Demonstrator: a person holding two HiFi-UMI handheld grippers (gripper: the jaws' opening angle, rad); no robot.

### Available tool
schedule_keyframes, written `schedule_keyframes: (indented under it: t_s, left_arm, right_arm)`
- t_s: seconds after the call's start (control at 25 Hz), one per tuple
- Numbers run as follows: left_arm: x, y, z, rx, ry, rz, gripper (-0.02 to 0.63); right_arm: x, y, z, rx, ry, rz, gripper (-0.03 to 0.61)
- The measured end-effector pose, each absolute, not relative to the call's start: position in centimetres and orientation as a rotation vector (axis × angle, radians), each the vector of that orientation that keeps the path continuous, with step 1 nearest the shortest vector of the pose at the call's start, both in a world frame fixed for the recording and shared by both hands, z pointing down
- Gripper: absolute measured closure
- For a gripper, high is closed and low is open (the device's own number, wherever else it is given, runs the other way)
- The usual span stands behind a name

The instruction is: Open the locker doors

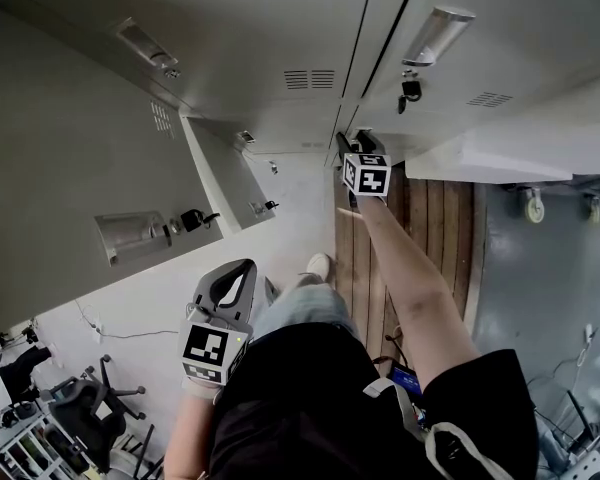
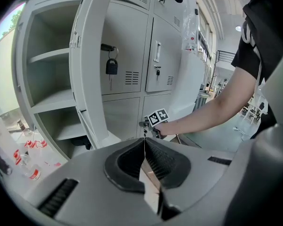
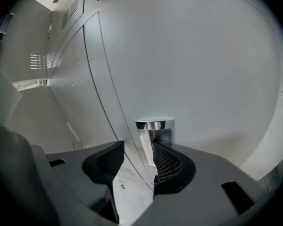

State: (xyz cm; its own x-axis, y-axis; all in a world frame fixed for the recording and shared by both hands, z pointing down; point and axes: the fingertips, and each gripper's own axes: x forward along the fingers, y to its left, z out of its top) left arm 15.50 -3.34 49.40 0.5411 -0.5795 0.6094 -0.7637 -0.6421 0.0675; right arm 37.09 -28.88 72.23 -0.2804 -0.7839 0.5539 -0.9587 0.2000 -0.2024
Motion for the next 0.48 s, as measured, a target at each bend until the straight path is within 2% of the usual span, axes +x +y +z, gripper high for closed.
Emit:
schedule_keyframes:
  t_s: [0.24, 0.48]
  left_arm:
    - [15.6, -2.6, 49.6, 2.448, -1.099, 0.787, 0.595]
    - [16.0, -1.7, 49.4, 2.466, -1.065, 0.789, 0.595]
  right_arm:
    - [37.1, -27.1, 72.3, 1.639, -2.126, 0.728, 0.375]
    - [37.8, -24.9, 72.5, 1.660, -2.081, 0.711, 0.416]
